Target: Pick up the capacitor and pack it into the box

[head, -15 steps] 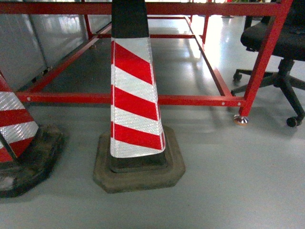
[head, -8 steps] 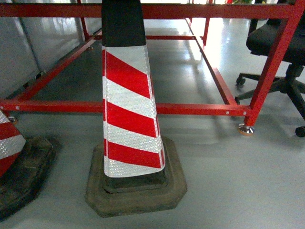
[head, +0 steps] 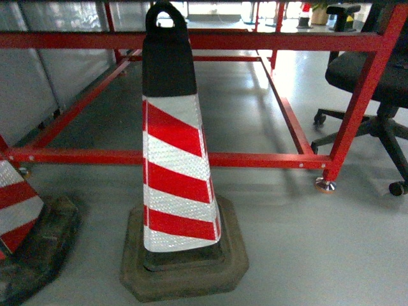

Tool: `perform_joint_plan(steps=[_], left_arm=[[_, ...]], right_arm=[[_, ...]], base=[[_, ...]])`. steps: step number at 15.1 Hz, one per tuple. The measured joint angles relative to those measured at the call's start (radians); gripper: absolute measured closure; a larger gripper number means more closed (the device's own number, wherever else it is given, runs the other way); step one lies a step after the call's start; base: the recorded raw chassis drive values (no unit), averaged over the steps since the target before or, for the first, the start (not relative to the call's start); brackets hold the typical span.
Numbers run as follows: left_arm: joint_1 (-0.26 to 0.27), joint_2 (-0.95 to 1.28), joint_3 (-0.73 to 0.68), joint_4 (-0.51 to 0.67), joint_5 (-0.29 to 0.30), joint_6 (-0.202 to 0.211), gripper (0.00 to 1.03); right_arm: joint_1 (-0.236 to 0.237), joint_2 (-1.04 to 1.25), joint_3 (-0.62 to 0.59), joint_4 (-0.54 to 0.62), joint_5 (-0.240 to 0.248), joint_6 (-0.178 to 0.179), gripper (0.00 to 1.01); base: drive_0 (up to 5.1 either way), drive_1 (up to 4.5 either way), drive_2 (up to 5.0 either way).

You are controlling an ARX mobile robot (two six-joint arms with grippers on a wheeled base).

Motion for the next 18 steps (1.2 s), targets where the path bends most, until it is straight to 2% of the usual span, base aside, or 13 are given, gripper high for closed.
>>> perform_joint_plan(steps=[18], left_arm=[[0.0,0.0,0.0,0.0,0.0,0.009,0.59]], right_arm=[[0.0,0.0,0.0,0.002,0.0,-0.002,0.03]], base=[[0.0,0.0,0.0]])
